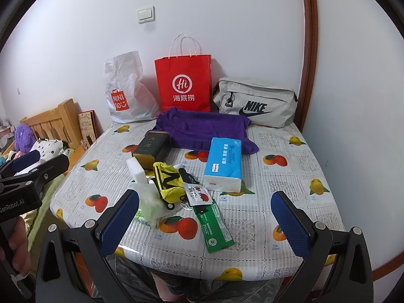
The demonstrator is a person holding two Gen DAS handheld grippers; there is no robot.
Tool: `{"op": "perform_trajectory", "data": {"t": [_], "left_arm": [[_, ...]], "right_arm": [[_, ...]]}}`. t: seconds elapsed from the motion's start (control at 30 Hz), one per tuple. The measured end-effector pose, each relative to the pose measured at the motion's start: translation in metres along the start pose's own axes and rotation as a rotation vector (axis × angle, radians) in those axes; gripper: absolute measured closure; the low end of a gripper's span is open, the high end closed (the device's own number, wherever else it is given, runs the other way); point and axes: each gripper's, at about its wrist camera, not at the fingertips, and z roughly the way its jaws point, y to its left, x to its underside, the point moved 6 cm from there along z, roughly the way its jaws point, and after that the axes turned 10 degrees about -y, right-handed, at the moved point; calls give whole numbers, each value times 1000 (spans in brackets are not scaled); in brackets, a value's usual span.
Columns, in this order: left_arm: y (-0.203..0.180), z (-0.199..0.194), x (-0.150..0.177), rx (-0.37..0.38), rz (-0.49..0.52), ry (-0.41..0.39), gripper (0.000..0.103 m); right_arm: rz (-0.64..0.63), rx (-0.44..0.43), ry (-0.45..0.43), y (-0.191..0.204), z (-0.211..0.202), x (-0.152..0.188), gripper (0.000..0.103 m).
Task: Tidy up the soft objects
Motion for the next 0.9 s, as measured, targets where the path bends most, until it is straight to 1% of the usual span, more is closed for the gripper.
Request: {"op": "perform_trajectory", "data": {"t": [0.2,0.43,0.57,0.67,0.73,0.8,0.9], "left_arm": [[0,0,1,-2,2,0,0],[2,10,7,2,7,11,0],[1,23,15,6,2,34,0],[9,39,24,-21,-20,58,0],[13,49,30,-19,-42,74,0],[16,59,38,-12,-60,84,1],[18,70,48,9,-49,98,1]], "right_arm": [[-12,-21,-3,3,3,3,0],[-11,-30,21,1,16,9,0],[-3,-25,24,-4,26,15,0],[7,-26,11,-10,35,21,0],[9,-21,15,-13,45,27,0],[9,-17,34,-16,57,36,0],[0,-26,68,-17,76,50,0]]}}
